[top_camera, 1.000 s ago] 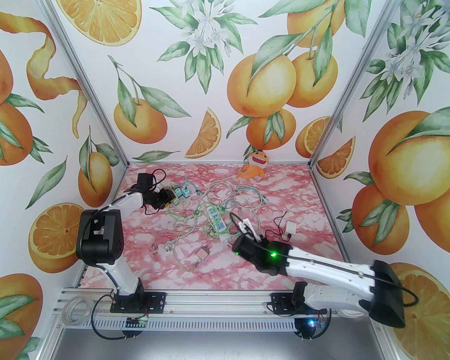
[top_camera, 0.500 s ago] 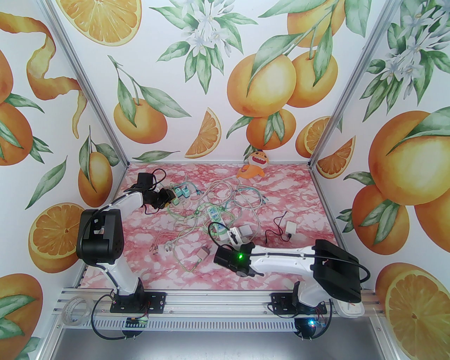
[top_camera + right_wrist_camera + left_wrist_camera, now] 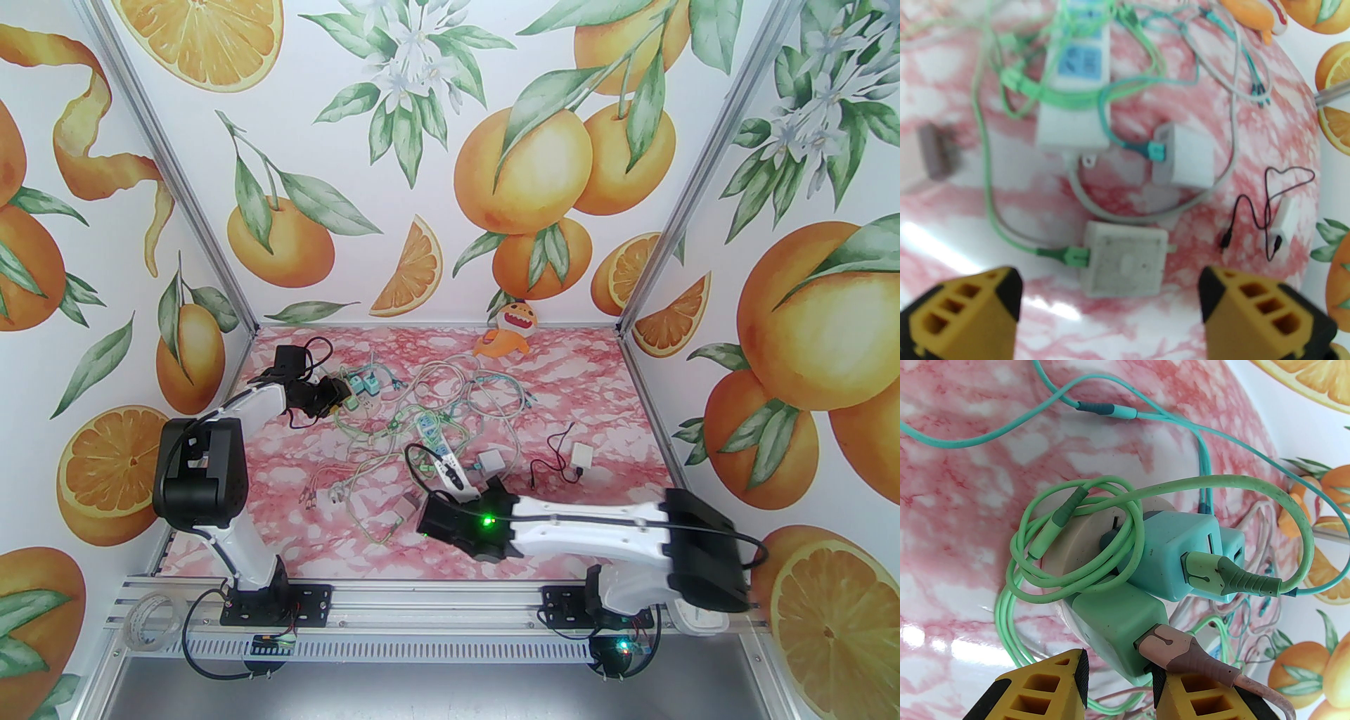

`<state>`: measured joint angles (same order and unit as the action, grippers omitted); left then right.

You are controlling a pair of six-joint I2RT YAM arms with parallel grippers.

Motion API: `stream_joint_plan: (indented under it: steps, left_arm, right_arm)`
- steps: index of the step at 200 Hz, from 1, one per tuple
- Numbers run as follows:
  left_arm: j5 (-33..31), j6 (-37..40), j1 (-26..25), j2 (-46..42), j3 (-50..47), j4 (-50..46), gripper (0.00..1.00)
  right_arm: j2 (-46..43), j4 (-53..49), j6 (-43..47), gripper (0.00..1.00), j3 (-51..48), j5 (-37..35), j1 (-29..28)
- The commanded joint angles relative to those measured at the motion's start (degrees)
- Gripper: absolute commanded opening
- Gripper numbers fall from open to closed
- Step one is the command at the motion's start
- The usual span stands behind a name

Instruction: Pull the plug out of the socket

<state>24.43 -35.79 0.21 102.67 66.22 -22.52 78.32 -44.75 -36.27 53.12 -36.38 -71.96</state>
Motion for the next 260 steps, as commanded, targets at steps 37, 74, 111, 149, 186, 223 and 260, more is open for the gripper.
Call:
stream_joint_plan:
  steps: [37,74,111,149,186,223,260]
  left_arm:
    - [-5.15,3.23,-1.09,2.67,0.44,-3.12,0.37]
    - [-4.94,5.62,-1.98,2.95,0.94,-4.79,0.37]
    - [-4.13,9.01,-2.4,3.81,2.46,-7.94,0.37]
    - [-3.78,9.88,-3.68,4.55,3.22,-9.64,0.37]
    - [-3.06,9.61,-4.36,4.68,2.95,-9.73,0.37]
    - [-2.9,9.79,-4.9,5.53,3.98,-10.44,0.37]
    - [-2.21,9.79,-4.83,7.27,4.97,-10.94,0.37]
  right_arm:
    - [-1.16,10.96,9.16,0.67,6.03,8.95,12.03]
    - [6.71,20.04,14.79,0.58,12.86,18.61,18.7]
    - [17.87,23.99,19.92,0.55,23.42,25.07,22.6]
    - [29.62,26.19,22.14,0.5,34.16,28.65,23.91]
    - [38.89,28.08,23.26,0.48,41.7,29.6,24.21]
    - [47.71,29.54,22.82,0.47,50.75,31.57,25.6]
    - [53.99,35.4,23.79,0.47,54.23,33.77,26.34]
